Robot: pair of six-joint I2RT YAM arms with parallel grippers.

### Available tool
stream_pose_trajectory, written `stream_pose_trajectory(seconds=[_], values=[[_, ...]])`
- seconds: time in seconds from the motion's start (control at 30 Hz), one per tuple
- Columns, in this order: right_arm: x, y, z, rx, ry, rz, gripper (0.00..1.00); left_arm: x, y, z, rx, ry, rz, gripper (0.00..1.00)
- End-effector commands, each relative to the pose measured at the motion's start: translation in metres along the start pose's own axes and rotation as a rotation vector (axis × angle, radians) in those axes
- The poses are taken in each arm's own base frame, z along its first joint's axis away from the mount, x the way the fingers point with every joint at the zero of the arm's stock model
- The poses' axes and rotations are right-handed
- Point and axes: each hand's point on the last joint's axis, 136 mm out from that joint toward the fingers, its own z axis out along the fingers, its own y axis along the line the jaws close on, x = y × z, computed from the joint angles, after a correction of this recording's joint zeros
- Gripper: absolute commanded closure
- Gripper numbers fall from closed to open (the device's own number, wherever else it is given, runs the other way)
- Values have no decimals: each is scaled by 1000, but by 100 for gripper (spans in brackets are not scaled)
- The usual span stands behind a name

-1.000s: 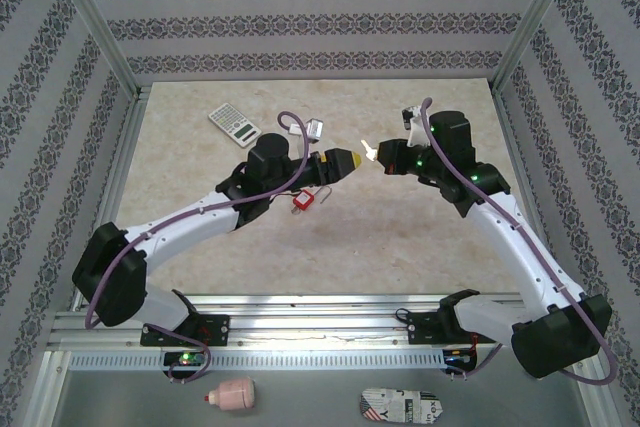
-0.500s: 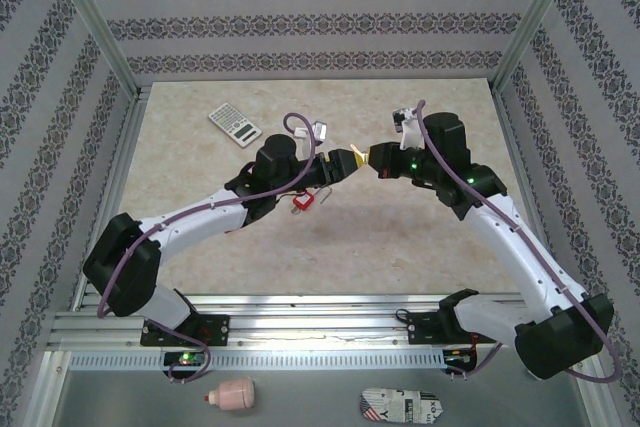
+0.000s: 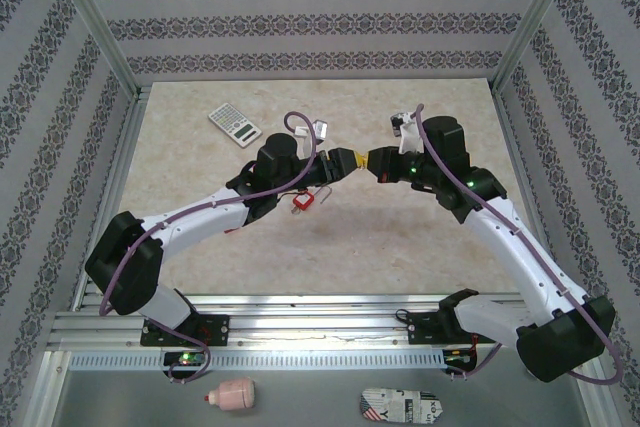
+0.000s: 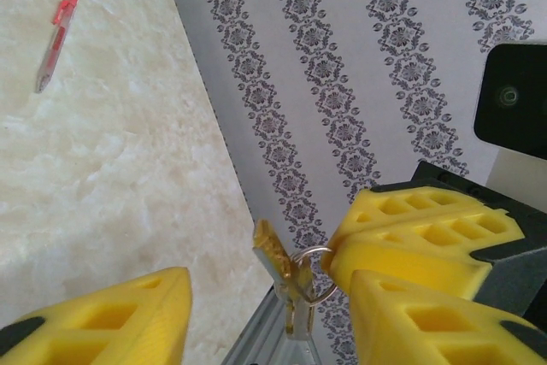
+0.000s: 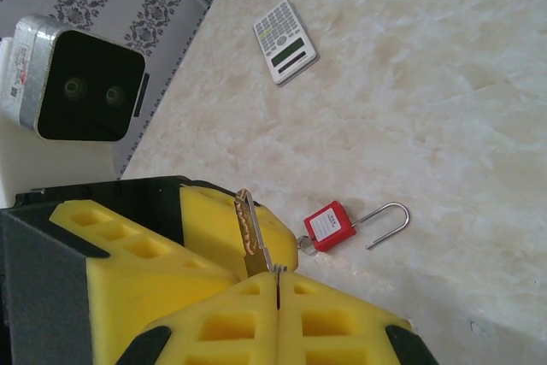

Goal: Unlock with the key

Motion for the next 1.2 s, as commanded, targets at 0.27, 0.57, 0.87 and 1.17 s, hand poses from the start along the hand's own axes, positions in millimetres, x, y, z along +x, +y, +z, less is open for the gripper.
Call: stream_pose_trajectory(seconds=[0.27, 0.57, 0.87, 1.17], values=[[7, 10, -3, -41, 11, -4, 100, -22, -18, -2, 42, -67, 46, 55], [15, 9, 0, -49, 31, 0, 100, -26, -9, -2, 20, -78, 45, 63], [17, 7, 3, -45, 34, 3, 100, -26, -3, 0, 10, -74, 38, 84], [16, 7, 4, -45, 29, 2, 100, -23, 3, -1, -4, -67, 43, 100]])
